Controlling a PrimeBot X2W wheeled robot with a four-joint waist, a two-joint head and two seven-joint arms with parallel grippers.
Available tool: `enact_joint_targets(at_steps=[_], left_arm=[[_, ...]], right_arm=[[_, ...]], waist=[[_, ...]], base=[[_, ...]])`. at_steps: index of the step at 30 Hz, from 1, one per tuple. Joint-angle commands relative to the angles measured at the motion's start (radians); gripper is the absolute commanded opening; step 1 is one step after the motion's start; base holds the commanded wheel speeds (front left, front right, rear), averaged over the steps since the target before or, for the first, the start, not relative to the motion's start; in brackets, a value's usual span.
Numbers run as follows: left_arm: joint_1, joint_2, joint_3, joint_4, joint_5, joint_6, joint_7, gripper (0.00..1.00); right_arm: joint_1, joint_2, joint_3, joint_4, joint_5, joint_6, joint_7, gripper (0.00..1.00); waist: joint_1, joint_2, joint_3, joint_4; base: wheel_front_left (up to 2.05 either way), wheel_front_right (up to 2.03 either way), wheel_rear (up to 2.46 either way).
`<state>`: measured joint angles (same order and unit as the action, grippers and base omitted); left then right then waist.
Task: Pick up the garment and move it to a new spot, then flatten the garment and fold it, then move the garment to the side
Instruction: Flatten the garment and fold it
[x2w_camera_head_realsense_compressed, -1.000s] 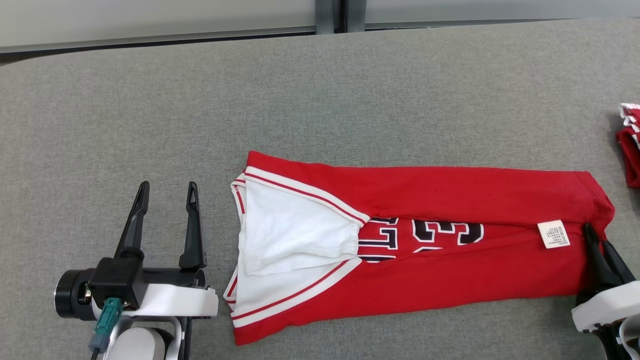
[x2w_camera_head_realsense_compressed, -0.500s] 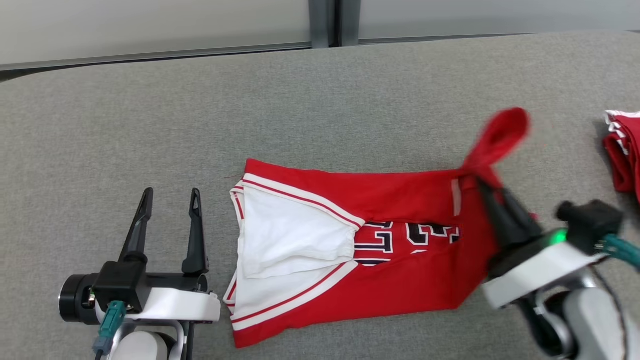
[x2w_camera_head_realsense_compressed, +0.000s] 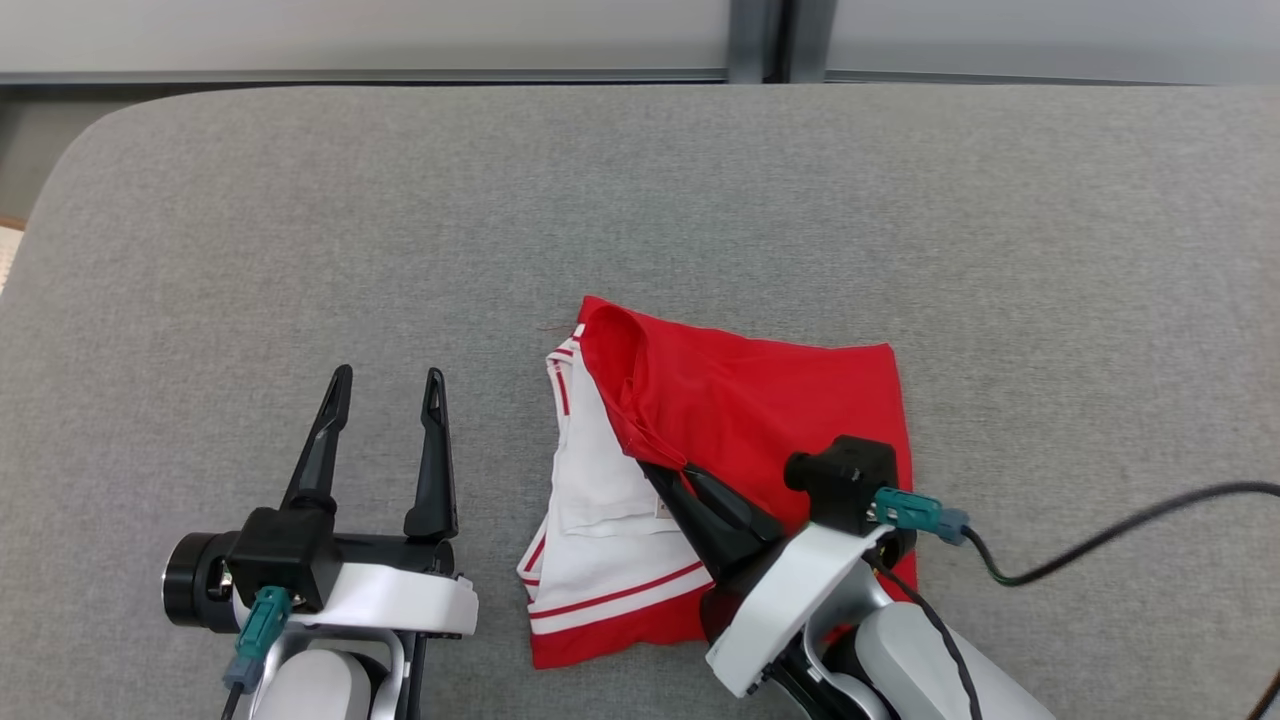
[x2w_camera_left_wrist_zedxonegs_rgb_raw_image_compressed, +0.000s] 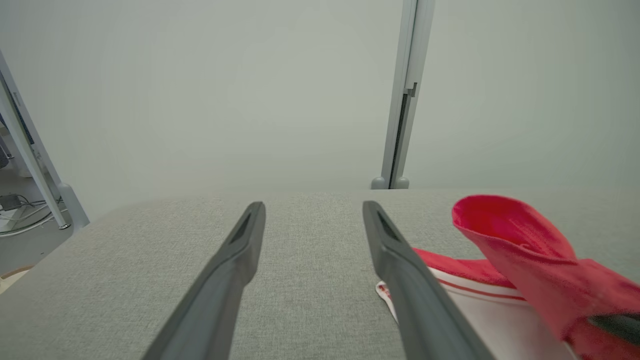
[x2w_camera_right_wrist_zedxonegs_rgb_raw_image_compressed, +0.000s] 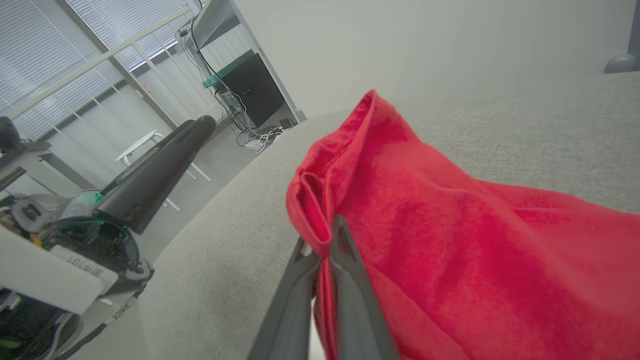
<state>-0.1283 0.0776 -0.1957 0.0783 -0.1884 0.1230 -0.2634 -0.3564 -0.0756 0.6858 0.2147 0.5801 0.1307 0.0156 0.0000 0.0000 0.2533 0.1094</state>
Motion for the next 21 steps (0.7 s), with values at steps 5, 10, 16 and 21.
enact_joint_targets(at_steps=[5,10,16,21], left_arm=[[-0.028,-0.007,-0.001,0.011,-0.004,-0.005,-0.001,1.0],[-0.027,-0.01,0.002,0.016,0.004,-0.006,-0.001,1.0],[-0.029,-0.012,0.012,0.018,0.013,-0.002,-0.001,1.0],[-0.021,-0.009,0.025,0.015,0.022,-0.005,-0.001,1.0]], right_arm=[[-0.079,0.019,0.052,0.152,0.054,0.0,-0.06,0.59],[-0.14,0.023,0.101,0.203,0.094,0.0,-0.137,1.0],[-0.201,0.016,0.098,0.136,0.156,0.0,-0.244,1.0],[-0.193,-0.069,-0.032,0.056,0.122,0.0,-0.274,1.0]], waist=[[0.0,0.0,0.017,0.03],[0.0,0.0,0.024,0.031],[0.0,0.0,0.024,0.01],[0.0,0.0,0.017,-0.026]], base=[[0.0,0.0,0.0],[0.0,0.0,0.0],[0.0,0.0,0.0],[0.0,0.0,0.0]])
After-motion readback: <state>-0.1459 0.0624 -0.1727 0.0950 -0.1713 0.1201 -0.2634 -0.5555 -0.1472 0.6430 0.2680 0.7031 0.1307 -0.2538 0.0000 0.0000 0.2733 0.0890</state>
